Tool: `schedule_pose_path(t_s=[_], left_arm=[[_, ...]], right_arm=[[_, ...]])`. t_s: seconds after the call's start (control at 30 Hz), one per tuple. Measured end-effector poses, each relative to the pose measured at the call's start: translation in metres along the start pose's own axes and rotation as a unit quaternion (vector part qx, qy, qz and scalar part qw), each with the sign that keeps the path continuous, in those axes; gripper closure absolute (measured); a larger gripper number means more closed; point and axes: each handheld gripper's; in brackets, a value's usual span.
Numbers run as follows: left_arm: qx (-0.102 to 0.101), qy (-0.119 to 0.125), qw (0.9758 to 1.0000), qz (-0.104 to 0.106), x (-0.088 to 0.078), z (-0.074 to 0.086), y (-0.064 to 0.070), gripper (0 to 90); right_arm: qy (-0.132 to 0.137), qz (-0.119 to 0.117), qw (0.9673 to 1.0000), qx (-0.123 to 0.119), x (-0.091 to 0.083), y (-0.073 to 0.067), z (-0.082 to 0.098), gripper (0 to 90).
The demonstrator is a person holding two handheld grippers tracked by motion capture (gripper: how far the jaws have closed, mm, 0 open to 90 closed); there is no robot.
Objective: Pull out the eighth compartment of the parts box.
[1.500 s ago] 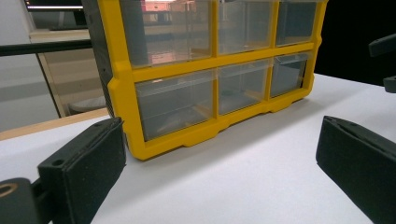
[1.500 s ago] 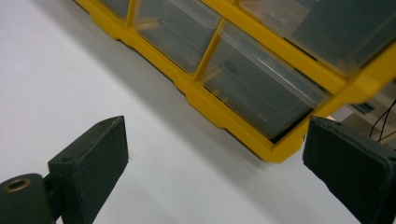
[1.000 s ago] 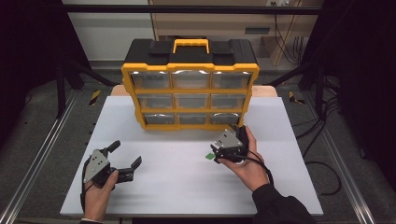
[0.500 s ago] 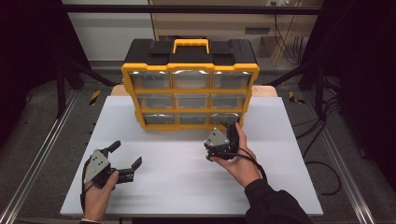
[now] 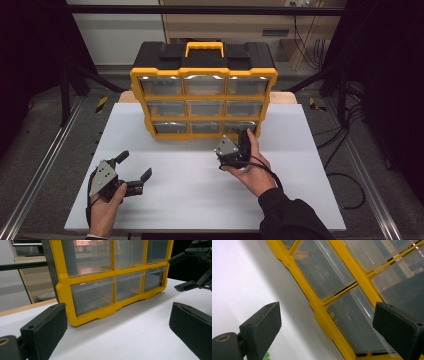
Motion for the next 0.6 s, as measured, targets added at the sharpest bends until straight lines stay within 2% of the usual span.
schedule_pose_path(t_s=[0.07,0.27,0.37,0.4,0.43,0.6], left_arm=[[0.0,0.001,1.0,0.0,0.0,0.0,0.0,0.9],[0.003,-0.002,1.0,0.001,0.0,0.0,0.0,0.9],[0.002,0.0,1.0,0.0,0.0,0.0,0.0,0.9],[0.0,0.001,1.0,0.0,0.0,0.0,0.0,0.9],[0.0,0.001,1.0,0.0,0.0,0.0,0.0,0.9],[0.0,0.001,1.0,0.0,0.0,0.0,0.0,0.9]], right_arm=[[-0.003,0.005,0.9999,-0.011,0.001,0.0,-0.001,8.3],[-0.003,0.006,0.9999,-0.01,0.003,-0.001,-0.004,8.4],[-0.002,0.008,0.9996,-0.026,0.005,0.0,-0.006,8.4],[-0.006,0.007,0.9998,-0.02,0.004,-0.001,-0.008,8.4],[-0.003,0.009,0.9995,-0.031,0.005,0.0,-0.009,8.4],[-0.006,0.009,0.9995,-0.031,0.007,0.0,-0.013,8.5]])
Point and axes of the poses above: each handheld gripper's, and its own axes: x roughly forward along the jaws, z roughly out of its underside, y roughly to its right, and after that the axes turned 1 degree about y, right-handed
